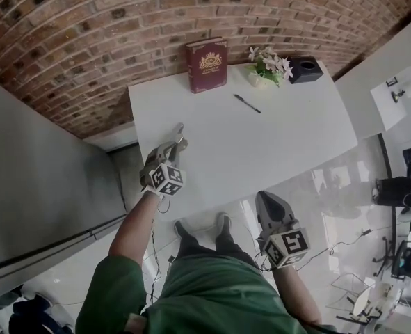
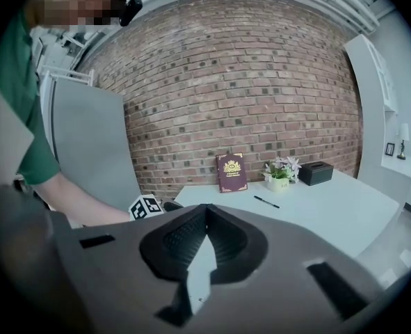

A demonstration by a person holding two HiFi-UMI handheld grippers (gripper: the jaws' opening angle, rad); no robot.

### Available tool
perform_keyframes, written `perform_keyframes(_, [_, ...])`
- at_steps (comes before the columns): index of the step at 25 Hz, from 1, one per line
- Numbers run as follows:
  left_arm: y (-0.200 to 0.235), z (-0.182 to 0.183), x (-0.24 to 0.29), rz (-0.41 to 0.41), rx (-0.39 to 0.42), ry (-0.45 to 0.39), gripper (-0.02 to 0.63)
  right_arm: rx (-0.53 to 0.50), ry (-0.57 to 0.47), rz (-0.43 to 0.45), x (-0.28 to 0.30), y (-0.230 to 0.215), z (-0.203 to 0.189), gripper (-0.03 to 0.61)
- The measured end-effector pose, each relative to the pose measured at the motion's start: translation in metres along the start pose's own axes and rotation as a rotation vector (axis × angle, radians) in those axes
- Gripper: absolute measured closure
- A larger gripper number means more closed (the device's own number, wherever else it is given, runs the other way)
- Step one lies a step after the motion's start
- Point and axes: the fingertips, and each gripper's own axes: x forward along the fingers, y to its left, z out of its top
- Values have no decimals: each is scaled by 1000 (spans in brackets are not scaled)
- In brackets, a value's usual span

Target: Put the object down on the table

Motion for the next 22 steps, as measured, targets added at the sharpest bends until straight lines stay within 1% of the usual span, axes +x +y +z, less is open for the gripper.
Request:
perform_keyframes(3, [-3, -7, 5, 8, 42, 10, 591, -28, 26, 6, 1, 8, -4, 575])
perform_keyframes(7, [-7, -13, 11, 12, 92, 19, 591, -34, 36, 15, 4, 17, -2, 575])
perform_keyframes(11, [-17, -18, 15, 19, 213, 47, 591, -36, 35, 15, 7, 19, -2, 575])
perform_keyframes(13, [-22, -20, 16, 18, 242, 57, 589, -26, 39, 22, 11, 23, -2, 575])
perform_keyframes(15, [-24, -20, 16, 9, 221, 63, 589, -19, 41, 33, 14, 28, -1, 575])
perform_keyframes(17, [-25, -20, 16, -16, 174, 66, 587, -24, 39, 44, 17, 31, 0, 575])
perform_keyframes(18, [-25, -21, 15, -27, 155, 67, 573, -26, 37, 49, 19, 32, 0, 575])
perform_keyframes(20, [-23, -22, 12, -36, 135, 65, 510, -28, 29, 55, 22, 33, 0, 575])
perform_keyframes(22, [-18, -22, 5, -26, 119, 59, 503, -27, 20, 59, 25, 33, 3, 575])
